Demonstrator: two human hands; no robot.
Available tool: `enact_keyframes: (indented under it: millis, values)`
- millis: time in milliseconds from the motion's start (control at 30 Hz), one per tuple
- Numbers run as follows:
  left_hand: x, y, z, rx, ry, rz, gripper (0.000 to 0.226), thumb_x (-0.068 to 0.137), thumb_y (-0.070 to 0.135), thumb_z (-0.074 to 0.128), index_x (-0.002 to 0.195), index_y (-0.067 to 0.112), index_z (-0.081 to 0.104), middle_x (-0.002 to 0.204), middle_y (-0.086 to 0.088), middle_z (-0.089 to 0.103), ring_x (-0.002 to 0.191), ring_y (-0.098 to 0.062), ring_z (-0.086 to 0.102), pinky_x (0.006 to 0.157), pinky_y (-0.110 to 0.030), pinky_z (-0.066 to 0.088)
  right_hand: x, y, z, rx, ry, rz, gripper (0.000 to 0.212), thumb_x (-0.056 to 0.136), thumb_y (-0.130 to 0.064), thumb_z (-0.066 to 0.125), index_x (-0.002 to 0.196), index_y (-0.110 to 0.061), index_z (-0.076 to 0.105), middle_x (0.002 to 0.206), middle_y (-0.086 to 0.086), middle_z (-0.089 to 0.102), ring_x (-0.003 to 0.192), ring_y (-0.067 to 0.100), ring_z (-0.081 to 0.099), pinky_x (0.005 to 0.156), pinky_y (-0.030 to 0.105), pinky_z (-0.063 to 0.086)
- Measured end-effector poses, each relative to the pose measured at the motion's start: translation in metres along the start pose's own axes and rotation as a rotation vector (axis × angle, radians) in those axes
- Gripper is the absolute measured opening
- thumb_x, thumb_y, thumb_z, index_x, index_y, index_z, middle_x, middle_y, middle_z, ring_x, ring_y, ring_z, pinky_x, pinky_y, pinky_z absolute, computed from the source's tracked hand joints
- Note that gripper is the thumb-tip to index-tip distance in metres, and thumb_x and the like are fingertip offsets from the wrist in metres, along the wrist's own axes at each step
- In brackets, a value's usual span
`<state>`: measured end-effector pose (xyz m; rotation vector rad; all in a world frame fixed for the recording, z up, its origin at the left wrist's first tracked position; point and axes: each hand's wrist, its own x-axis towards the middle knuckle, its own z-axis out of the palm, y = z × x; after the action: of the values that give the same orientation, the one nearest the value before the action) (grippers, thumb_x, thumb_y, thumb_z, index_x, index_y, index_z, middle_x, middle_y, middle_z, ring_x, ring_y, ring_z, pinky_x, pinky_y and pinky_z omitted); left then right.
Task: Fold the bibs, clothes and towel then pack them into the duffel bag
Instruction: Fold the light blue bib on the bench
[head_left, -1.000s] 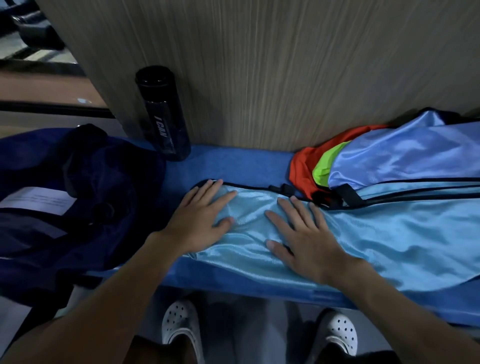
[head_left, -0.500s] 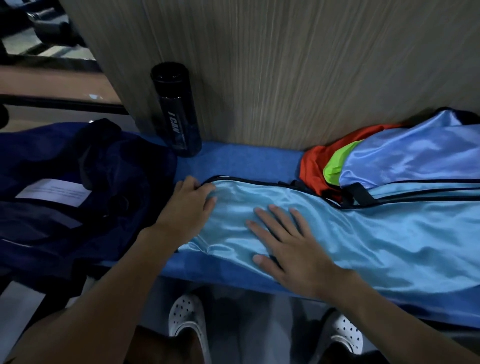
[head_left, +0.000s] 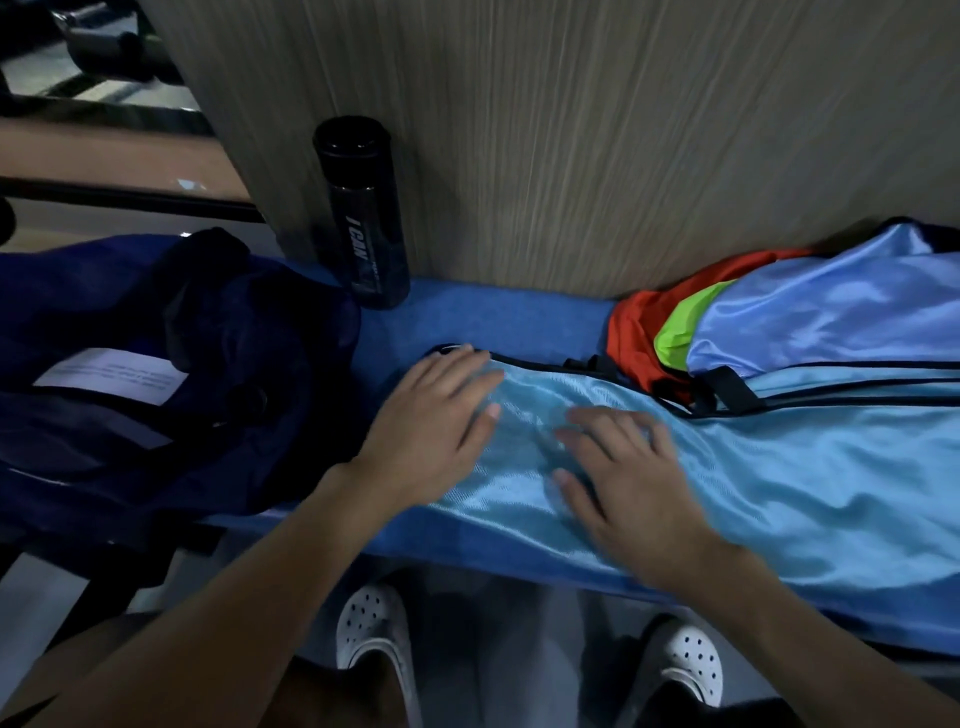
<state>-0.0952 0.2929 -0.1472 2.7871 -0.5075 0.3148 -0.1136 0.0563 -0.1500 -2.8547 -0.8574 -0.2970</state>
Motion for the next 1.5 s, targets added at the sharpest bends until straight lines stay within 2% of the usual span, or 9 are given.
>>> enact_keyframes:
  millis: [167, 267, 400, 533, 700, 800, 900, 1300, 1500]
  values:
    - [-0.006, 0.003, 0.022, 0.064, -0.332, -0.132, 0.073, 0.088, 0.062, -0.004, 0.156, 0.039, 0.006, 0.166, 0.006, -0.008, 0.152, -0.014, -0.015, 0.122, -0.041, -0.009, -0.011, 0.005, 0.012, -0.080, -0.135, 0.138, 0.054, 0.093, -0.051, 0.037, 0.129, -0.017, 0.058, 0.138, 0.009, 0.052, 0.130, 0.030, 0.047, 0.105, 0.051, 0.035]
    - [-0.014, -0.006, 0.021, 0.116, -0.382, -0.146, 0.073, 0.086, 0.064, -0.005, 0.156, 0.041, -0.004, 0.165, 0.006, -0.017, 0.150, -0.016, -0.023, 0.121, -0.043, -0.013, -0.014, -0.004, 0.021, -0.075, -0.171, 0.064, 0.060, 0.096, -0.054, 0.031, 0.140, -0.018, 0.051, 0.147, 0.016, 0.044, 0.139, 0.033, 0.038, 0.109, 0.058, 0.031]
    - [-0.022, -0.006, 0.011, 0.160, -0.350, -0.212, 0.078, 0.083, 0.064, 0.001, 0.156, 0.038, 0.009, 0.167, 0.002, -0.002, 0.152, -0.019, -0.012, 0.123, -0.045, -0.003, -0.011, -0.006, 0.005, -0.015, -0.004, 0.044, 0.048, 0.095, -0.048, 0.037, 0.126, -0.021, 0.060, 0.131, 0.004, 0.056, 0.124, 0.026, 0.051, 0.102, 0.050, 0.036]
    - [-0.010, 0.029, 0.008, 0.080, -0.201, -0.098, 0.070, 0.090, 0.057, 0.010, 0.154, 0.032, 0.025, 0.166, 0.003, 0.011, 0.153, -0.017, -0.003, 0.123, -0.046, 0.000, -0.016, 0.004, -0.003, -0.121, 0.093, 0.265, 0.034, 0.086, -0.037, 0.041, 0.100, -0.015, 0.064, 0.100, 0.006, 0.058, 0.093, 0.032, 0.055, 0.081, 0.045, 0.038]
    - [-0.003, 0.041, 0.034, 0.108, -0.341, -0.060, 0.064, 0.094, 0.055, 0.016, 0.156, 0.040, 0.006, 0.166, 0.008, -0.007, 0.152, -0.013, -0.013, 0.122, -0.049, -0.003, -0.033, 0.021, 0.007, -0.119, -0.045, 0.229, 0.051, 0.092, -0.050, 0.041, 0.126, -0.019, 0.060, 0.135, 0.005, 0.054, 0.122, 0.028, 0.052, 0.097, 0.049, 0.038]
    - [0.004, 0.046, 0.027, 0.098, -0.216, -0.059, 0.062, 0.087, 0.050, 0.031, 0.147, 0.031, 0.037, 0.158, -0.001, 0.029, 0.147, -0.022, 0.023, 0.117, -0.047, 0.021, -0.033, 0.029, -0.003, -0.003, 0.048, 0.194, 0.046, 0.094, -0.046, 0.040, 0.124, -0.020, 0.062, 0.133, 0.000, 0.057, 0.121, 0.023, 0.053, 0.099, 0.045, 0.038]
    - [0.023, 0.067, 0.021, 0.077, -0.019, 0.029, 0.051, 0.083, 0.045, 0.045, 0.126, 0.020, 0.059, 0.126, -0.003, 0.054, 0.117, -0.026, 0.052, 0.097, -0.045, 0.040, -0.033, 0.047, -0.019, 0.043, 0.171, 0.223, 0.038, 0.093, -0.039, 0.041, 0.113, -0.017, 0.064, 0.118, 0.000, 0.060, 0.108, 0.026, 0.057, 0.090, 0.043, 0.039]
    - [0.146, 0.216, 0.043, -0.058, -0.058, 0.369, 0.044, 0.083, 0.047, 0.069, 0.119, 0.021, 0.064, 0.114, 0.003, 0.058, 0.112, -0.023, 0.050, 0.092, -0.040, 0.035, -0.090, 0.170, -0.073, -0.070, 0.491, 0.558, 0.025, 0.085, -0.007, 0.059, 0.109, -0.010, 0.064, 0.106, 0.010, 0.059, 0.099, 0.033, 0.048, 0.080, 0.040, 0.029]
    - [0.181, 0.268, 0.060, -0.089, -0.039, 0.396, 0.039, 0.088, 0.046, 0.066, 0.121, 0.024, 0.062, 0.115, 0.004, 0.057, 0.113, -0.022, 0.047, 0.091, -0.037, 0.030, -0.123, 0.215, -0.093, 0.024, 0.692, 0.826, 0.044, 0.080, -0.021, 0.059, 0.122, -0.010, 0.055, 0.116, 0.016, 0.051, 0.109, 0.036, 0.044, 0.088, 0.046, 0.033]
